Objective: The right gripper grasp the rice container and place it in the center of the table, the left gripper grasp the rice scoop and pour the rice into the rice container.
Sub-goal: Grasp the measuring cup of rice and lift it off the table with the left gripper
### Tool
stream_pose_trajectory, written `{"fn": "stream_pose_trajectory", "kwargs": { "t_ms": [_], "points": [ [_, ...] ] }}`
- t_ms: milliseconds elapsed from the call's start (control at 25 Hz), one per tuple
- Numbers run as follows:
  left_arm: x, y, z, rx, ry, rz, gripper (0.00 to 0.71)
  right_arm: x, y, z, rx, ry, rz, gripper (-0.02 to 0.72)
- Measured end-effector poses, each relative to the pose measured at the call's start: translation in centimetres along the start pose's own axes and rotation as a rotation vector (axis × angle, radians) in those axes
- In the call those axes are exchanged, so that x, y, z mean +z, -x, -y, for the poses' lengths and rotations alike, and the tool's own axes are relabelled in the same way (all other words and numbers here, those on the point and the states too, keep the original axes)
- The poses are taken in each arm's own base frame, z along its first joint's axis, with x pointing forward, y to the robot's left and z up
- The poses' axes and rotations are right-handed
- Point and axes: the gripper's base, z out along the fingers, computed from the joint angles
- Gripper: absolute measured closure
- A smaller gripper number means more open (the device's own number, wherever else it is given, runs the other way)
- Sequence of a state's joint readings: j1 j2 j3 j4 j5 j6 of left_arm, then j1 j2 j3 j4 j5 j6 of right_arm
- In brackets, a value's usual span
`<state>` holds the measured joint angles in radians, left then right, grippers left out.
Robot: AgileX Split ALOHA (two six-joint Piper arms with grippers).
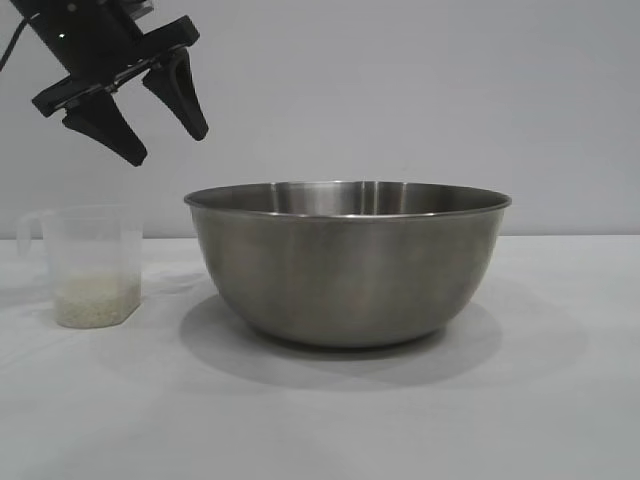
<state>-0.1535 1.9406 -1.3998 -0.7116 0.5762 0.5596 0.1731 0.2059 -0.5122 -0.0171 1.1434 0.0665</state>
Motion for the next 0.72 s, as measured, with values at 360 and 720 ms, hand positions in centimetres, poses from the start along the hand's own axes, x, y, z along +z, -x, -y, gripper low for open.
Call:
{"fn": "stream_pose_trajectory", "kwargs": {
  "t_ms": [360,720],
  "points": [
    [0.0,0.0,0.0,0.000,0.000,0.000,0.230,-1.5,-2.0,0.1,-0.022,0.008,0.164,0.169],
    [0.0,-0.2,0.0,0.015,-0.003,-0.023,0.230,-1.9,-2.5,0.1,-0.033,0.017,0.203,0.169]
  ]
}}
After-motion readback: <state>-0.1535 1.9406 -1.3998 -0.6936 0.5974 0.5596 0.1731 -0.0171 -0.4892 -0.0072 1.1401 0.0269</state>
